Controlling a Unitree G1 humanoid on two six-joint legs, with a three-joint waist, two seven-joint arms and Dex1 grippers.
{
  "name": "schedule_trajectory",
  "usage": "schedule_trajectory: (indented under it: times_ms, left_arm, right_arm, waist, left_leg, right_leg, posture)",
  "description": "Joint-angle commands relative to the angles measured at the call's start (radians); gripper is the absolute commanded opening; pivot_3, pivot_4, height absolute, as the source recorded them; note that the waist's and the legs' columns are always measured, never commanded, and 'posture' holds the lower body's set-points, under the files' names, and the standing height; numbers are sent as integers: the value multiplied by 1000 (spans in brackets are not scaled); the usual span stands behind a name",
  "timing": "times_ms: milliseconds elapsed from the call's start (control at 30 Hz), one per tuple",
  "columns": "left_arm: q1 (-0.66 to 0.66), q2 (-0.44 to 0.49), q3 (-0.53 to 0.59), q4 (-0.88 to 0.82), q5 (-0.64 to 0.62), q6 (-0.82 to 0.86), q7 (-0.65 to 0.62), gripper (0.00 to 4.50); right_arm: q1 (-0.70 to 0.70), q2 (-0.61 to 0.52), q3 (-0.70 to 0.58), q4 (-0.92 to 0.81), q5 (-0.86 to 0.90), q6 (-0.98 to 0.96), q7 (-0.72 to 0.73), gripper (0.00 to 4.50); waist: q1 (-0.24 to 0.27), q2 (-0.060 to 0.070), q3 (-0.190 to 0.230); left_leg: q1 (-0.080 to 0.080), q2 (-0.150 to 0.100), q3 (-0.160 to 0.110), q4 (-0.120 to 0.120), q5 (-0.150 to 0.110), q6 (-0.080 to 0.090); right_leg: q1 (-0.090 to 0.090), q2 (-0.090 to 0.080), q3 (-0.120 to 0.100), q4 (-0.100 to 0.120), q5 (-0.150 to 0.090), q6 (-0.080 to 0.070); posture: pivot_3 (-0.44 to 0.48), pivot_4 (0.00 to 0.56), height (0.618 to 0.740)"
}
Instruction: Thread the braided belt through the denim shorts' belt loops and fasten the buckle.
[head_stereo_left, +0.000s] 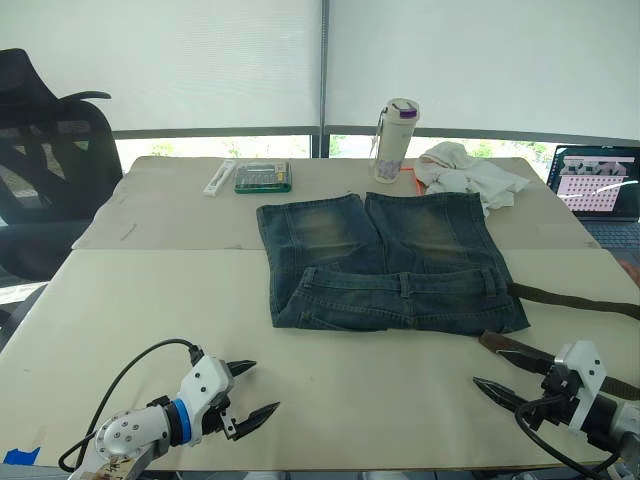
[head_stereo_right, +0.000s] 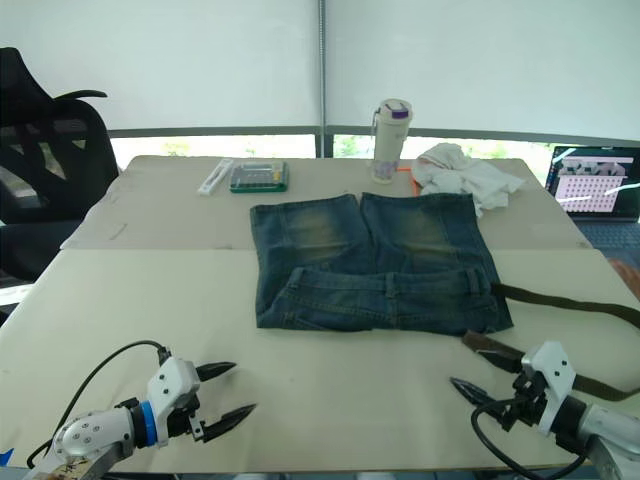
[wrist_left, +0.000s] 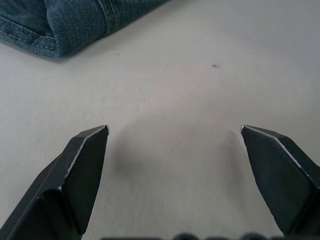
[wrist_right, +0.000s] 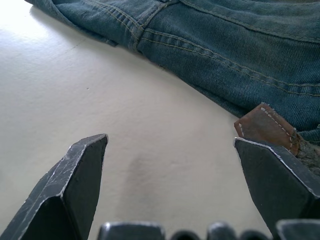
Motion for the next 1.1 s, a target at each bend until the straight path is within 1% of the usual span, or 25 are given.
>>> schedule_trajectory:
  times_ms: [33,133,233,333,433,500,567,667,733,867,967,1000,1100]
  left_arm:
    - [-3,0,10,-25,-10,-17,-4,4500]
    - [-6,-5,17,-27,-31,-7,-8,4500]
    - [-21,17,22,-30,-32,-8,-24,4500]
    - [-52,36,36,-39,-55,10,-42,4500]
    - [-98,57,45,-55,-85,35,-59,4500]
    - [-119,69,47,-70,-103,57,-66,4500]
    - [-149,95,57,-109,-159,107,-92,4500]
    - [-184,123,68,-139,-219,156,-119,4500]
    - [-208,141,78,-149,-245,180,-127,4500]
    - [-246,173,107,-160,-271,204,-138,4500]
    - [-267,176,115,-168,-283,211,-130,4500]
    - [-273,170,111,-173,-284,213,-122,4500]
    - [-263,162,95,-202,-290,221,-118,4500]
  right_arm:
    - [2,-9,-34,-10,16,-6,11,4450]
    - [-12,-11,-34,1,9,-25,15,4450]
    - [-65,-35,-13,-18,-4,-23,18,4450]
    - [-123,-86,57,-27,-83,-13,17,4450]
    - [-254,-114,153,9,-204,20,-64,4450]
    - [-327,-111,196,29,-232,12,-71,4450]
    - [-463,-105,298,110,-312,4,-61,4450]
    - [-603,-111,413,231,-412,17,-41,4450]
    - [-682,-114,465,307,-451,43,-22,4450]
    - [-789,-121,531,397,-479,82,58,4450]
    - [-821,-129,550,432,-494,78,89,3690]
    - [-826,-130,551,438,-494,76,99,3279]
    - [-832,-142,550,443,-494,72,125,2283]
  waist:
    - [0,0,0]
    - [0,0,0]
    - [-4,0,0]
    - [-4,0,0]
    - [-4,0,0]
    - [-3,0,0]
    - [-3,-1,0]
    - [-5,-1,1]
    - [0,-1,1]
    - [-1,-2,1]
    - [-2,-2,1]
    - [-1,-2,1]
    - [-1,-3,1]
  left_leg:
    - [0,0,0,0,0,0]
    - [0,0,0,0,0,0]
    - [0,0,0,0,0,0]
    - [1,0,1,0,0,0]
    - [1,0,1,0,0,0]
    - [1,0,1,0,0,0]
    - [1,0,1,0,0,0]
    - [1,0,1,0,0,0]
    - [0,0,1,0,0,0]
    - [0,0,1,1,0,0]
    - [1,0,1,3,0,0]
    - [1,0,1,3,0,0]
    - [1,0,1,4,0,0]
  right_leg:
    - [0,0,0,0,0,0]
    - [0,0,0,0,0,0]
    - [0,0,0,0,0,0]
    - [0,0,0,1,1,0]
    - [0,1,0,1,1,0]
    - [-1,1,0,1,1,0]
    - [-1,1,0,1,1,0]
    - [-1,1,0,1,1,0]
    - [-1,1,0,1,1,0]
    - [-1,1,-1,1,1,-1]
    - [-1,1,-1,1,1,-1]
    - [0,1,-1,1,2,-1]
    - [0,0,-1,1,2,0]
  posture:
    - [0,150,740]
    - [0,150,740]
    - [0,150,740]
    - [0,150,740]
    - [0,150,740]
    - [0,150,740]
    - [0,150,740]
    - [0,150,740]
    - [0,150,740]
    - [0,150,740]
    - [0,150,740]
    - [0,150,740]
    - [0,150,740]
